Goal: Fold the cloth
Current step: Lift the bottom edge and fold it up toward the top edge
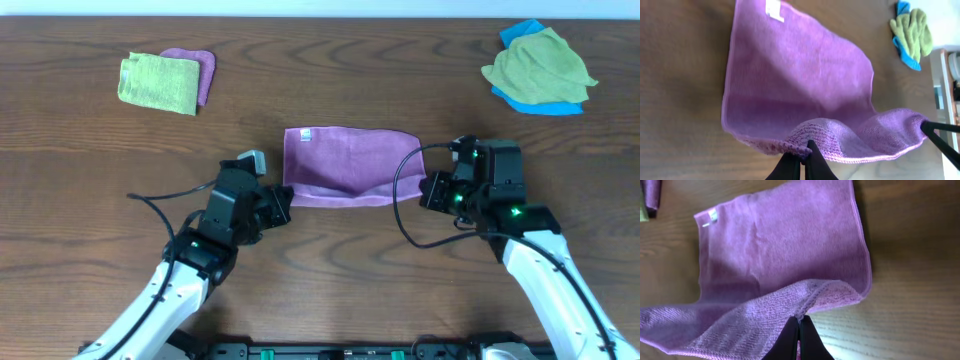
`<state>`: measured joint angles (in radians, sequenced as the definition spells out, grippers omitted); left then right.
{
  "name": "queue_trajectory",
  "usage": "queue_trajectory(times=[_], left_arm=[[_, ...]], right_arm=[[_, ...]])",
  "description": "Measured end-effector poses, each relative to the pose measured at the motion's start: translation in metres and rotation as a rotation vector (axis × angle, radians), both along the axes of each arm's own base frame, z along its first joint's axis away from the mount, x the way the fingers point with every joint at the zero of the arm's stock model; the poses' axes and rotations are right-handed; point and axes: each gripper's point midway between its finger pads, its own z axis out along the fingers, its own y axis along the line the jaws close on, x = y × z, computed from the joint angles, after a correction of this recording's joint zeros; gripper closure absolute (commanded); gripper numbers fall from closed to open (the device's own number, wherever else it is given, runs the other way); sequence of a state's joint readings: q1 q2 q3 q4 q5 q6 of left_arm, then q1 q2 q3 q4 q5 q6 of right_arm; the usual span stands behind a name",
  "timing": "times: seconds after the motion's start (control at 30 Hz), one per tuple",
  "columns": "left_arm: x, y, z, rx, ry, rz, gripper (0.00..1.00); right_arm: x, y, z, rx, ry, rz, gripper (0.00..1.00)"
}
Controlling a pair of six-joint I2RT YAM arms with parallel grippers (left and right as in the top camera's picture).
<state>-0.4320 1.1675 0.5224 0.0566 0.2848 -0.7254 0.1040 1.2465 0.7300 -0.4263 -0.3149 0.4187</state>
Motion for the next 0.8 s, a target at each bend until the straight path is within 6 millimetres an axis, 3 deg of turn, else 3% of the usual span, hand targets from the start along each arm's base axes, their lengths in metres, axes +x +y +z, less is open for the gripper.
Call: queue_trajectory(times=[0.2, 0.47, 0.8], left_arm=[[0.01, 0.002, -0.004, 0.021, 0.006, 0.004, 0.94], [0.036, -0.011, -0.007, 0.048, 0.022, -0.03, 0.94], [0.056, -0.014, -0.01, 0.081, 0.015, -0.039, 0.94]], right_arm=[[0.01, 0.001, 0.007, 0.005, -0.032, -0.002, 0.98], [0.02, 0.002, -0.003, 0.004, -0.025, -0.002, 0.98], [0.038, 0.004, -0.01, 0.006, -0.042, -0.002, 0.98]])
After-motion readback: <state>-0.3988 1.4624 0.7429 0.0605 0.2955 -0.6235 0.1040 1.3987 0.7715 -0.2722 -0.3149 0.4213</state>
